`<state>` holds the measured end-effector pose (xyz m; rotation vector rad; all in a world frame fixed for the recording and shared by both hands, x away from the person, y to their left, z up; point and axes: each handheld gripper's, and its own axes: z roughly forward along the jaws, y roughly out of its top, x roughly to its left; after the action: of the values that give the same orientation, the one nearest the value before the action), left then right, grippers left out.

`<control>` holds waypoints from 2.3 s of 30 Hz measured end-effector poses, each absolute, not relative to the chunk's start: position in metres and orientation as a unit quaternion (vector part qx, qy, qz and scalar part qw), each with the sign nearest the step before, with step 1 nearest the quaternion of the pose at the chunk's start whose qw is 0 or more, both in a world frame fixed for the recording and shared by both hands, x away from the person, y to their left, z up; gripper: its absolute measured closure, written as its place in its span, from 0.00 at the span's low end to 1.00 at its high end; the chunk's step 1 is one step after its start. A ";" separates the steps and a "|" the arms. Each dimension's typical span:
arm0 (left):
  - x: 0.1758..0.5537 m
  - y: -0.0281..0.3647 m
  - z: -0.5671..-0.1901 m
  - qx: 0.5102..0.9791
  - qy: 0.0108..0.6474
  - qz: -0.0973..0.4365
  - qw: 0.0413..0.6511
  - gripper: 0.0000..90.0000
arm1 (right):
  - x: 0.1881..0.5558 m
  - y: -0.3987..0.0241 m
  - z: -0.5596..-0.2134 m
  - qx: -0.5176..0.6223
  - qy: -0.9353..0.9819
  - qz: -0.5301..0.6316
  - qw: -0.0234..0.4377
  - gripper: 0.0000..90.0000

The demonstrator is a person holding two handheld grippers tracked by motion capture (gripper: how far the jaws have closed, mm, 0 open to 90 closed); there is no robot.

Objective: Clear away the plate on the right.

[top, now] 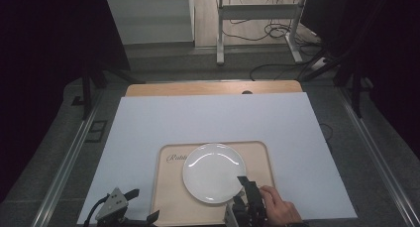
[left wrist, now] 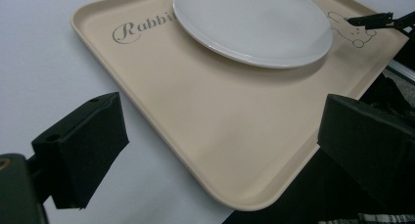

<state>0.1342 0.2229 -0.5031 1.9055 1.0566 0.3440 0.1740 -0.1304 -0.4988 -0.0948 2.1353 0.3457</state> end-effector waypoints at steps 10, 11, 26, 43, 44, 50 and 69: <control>0.134 0.223 -0.503 0.771 0.427 0.139 0.451 0.05 | 0.179 -0.140 -0.493 -0.003 0.879 0.161 0.448 0.26; 0.134 0.223 -0.503 0.771 0.427 0.139 0.451 0.05 | 0.179 -0.141 -0.493 0.000 0.879 0.165 0.447 0.26; 0.134 0.223 -0.503 0.771 0.427 0.139 0.452 0.05 | 0.187 -0.158 -0.484 0.069 0.891 0.201 0.401 0.22; 0.134 0.223 -0.503 0.771 0.426 0.140 0.451 0.05 | 0.194 -0.179 -0.477 0.132 0.897 0.238 0.349 0.16; 0.134 0.223 -0.503 0.771 0.426 0.140 0.451 0.05 | 0.195 -0.181 -0.477 0.137 0.897 0.240 0.346 0.15; 0.134 0.223 -0.503 0.772 0.426 0.140 0.450 0.05 | 0.197 -0.188 -0.475 0.154 0.895 0.252 0.333 0.09; 0.134 0.223 -0.503 0.772 0.427 0.140 0.450 0.05 | 0.202 -0.217 -0.470 0.225 0.883 0.282 0.301 0.04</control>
<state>0.1341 0.2228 -0.5030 1.9092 1.0551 0.3460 0.2017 -0.2168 -0.4702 0.5979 2.3417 0.7475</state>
